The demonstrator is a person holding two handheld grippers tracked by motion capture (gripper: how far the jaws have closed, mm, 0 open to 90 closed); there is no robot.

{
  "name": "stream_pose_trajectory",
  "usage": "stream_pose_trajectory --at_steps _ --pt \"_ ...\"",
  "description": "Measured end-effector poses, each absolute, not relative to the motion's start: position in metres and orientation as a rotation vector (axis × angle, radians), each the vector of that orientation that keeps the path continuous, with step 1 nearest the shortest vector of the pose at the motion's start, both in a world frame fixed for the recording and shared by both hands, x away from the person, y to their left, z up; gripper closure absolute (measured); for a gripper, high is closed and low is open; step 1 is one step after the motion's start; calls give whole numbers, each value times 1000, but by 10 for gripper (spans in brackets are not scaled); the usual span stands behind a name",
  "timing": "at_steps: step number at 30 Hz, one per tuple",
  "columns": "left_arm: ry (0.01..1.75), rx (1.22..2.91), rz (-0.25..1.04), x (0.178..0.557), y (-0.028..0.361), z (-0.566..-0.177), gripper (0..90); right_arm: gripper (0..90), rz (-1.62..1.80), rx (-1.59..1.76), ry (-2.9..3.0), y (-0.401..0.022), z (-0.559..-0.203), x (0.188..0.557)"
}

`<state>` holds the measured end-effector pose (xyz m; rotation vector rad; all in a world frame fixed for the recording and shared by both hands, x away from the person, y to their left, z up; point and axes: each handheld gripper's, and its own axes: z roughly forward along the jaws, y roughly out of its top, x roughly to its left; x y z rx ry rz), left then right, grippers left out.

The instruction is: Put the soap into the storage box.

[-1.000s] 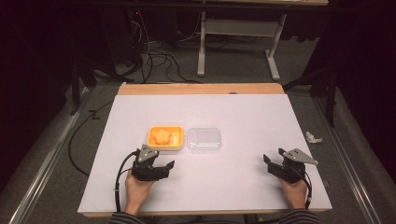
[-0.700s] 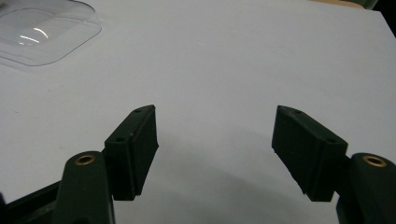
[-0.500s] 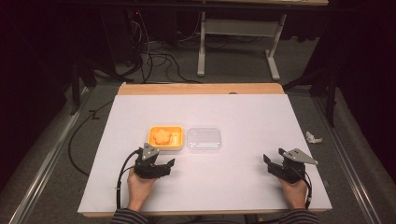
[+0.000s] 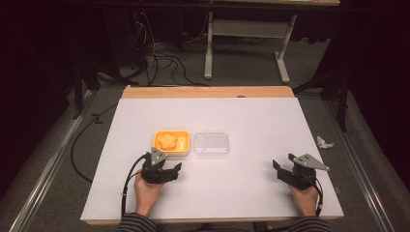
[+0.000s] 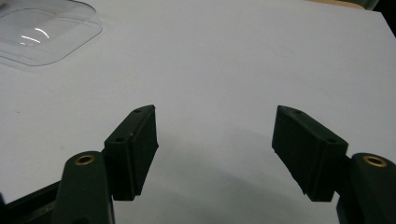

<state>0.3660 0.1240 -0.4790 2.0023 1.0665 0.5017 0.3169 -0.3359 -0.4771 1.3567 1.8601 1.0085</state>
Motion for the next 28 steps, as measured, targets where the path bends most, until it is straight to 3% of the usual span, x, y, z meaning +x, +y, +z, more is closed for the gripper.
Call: stream_pose_trajectory --at_steps 28 --pt "1013 2006 552 361 118 -484 243 315 1010 1360 1868 -336 -477 318"
